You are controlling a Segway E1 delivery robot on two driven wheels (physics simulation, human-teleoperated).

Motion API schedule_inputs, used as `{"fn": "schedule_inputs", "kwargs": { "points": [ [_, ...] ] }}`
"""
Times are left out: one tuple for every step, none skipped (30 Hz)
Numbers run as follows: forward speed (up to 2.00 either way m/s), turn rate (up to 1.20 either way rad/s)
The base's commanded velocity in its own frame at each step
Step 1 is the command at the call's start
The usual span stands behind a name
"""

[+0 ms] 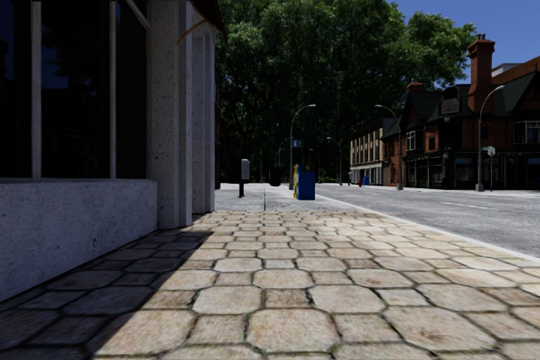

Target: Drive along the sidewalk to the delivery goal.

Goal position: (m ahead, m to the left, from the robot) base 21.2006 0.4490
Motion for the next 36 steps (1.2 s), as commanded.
{"fn": "schedule_inputs", "kwargs": {
  "points": [
    [2.0,0.0],
    [2.0,0.0],
    [2.0,0.0],
    [2.0,0.0],
    [2.0,0.0],
    [2.0,0.0],
    [2.0,0.0],
    [2.0,0.0],
    [2.0,0.0],
    [2.0,0.0],
    [2.0,0.0],
    [2.0,0.0],
    [2.0,0.0],
    [2.0,0.0],
    [2.0,0.0],
    [2.0,0.0],
    [2.0,0.0],
    [2.0,0.0],
    [2.0,0.0],
    [2.0,0.0],
    [2.0,0.0],
    [2.0,0.0],
    [2.0,0.0],
    [2.0,0.0],
    [2.0,0.0],
    [2.0,0.0],
    [2.0,0.0],
    [2.0,0.0],
    [2.0,0.0],
    [2.0,0.0],
    [2.0,0.0],
    [2.0,0.0],
    [2.0,0.0],
    [2.0,0.0],
    [2.0,0.0],
    [2.0,0.0]
  ]
}}
